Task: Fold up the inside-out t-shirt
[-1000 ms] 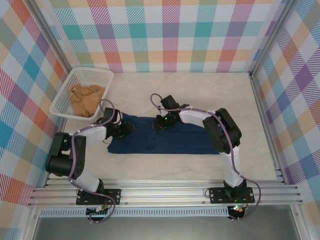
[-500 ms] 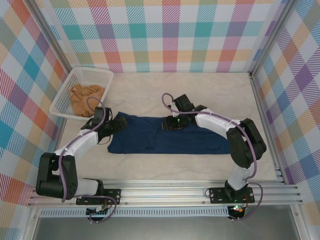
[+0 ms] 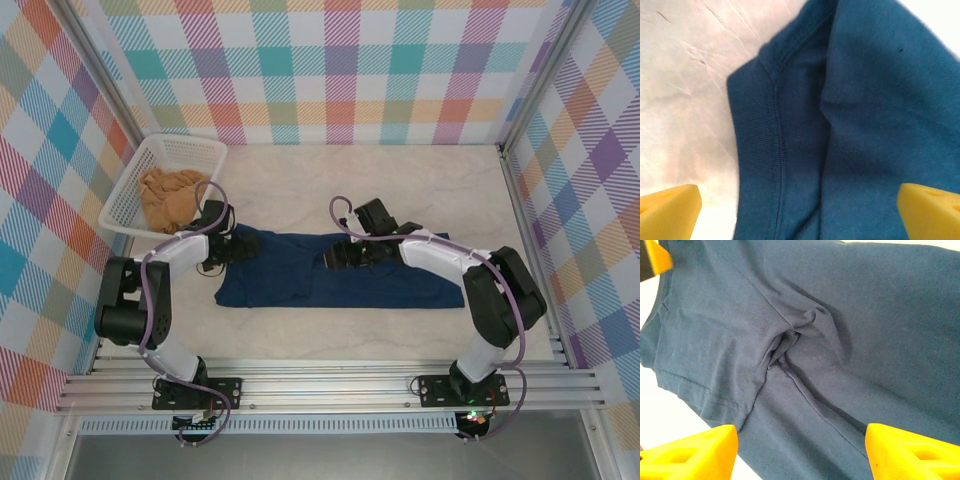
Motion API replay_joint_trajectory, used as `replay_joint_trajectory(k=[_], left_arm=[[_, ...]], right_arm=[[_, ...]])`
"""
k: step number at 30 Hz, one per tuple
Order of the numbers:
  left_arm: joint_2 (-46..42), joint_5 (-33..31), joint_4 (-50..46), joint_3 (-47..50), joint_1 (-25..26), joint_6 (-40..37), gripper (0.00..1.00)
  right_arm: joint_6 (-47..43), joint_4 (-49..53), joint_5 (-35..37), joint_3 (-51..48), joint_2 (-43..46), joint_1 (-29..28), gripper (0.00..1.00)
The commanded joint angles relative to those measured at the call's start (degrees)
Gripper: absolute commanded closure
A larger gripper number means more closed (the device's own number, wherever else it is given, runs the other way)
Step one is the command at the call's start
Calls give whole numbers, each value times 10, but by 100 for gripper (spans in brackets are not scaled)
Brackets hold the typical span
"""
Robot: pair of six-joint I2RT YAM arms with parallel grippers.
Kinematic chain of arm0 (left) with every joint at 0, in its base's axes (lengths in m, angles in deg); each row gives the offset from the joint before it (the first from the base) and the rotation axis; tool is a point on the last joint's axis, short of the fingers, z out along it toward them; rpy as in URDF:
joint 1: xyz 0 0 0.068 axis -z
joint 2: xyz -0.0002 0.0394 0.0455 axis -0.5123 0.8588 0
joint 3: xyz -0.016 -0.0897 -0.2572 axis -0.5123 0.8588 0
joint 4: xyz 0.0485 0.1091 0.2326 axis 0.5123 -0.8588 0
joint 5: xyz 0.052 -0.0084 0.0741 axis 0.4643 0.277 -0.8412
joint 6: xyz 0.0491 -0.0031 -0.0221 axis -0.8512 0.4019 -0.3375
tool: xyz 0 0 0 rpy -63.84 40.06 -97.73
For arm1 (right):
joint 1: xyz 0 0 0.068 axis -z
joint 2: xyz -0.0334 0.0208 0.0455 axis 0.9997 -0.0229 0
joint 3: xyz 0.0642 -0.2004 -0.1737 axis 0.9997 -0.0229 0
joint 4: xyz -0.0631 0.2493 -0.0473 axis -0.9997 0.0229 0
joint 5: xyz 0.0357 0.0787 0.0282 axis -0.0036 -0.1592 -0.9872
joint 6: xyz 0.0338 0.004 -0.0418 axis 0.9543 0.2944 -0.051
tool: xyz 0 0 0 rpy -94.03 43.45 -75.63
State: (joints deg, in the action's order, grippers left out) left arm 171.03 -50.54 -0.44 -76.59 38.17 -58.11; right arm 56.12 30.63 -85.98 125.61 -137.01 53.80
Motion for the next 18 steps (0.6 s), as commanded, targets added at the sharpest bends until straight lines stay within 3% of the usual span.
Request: replay_joint_trajectory(k=[1,7,18], left_arm=[[21,35,-31,-25,1,-30,0],[55,63,-32,-38,19,-43,1],[42,114,-18,-22,51,-32,22]], right_arm=[[-13,-27,-17,-14,11,-1,32],[-11,-30,-17,-15,2,-1,32],[2,-27,-17,-4,-22,-1,33]])
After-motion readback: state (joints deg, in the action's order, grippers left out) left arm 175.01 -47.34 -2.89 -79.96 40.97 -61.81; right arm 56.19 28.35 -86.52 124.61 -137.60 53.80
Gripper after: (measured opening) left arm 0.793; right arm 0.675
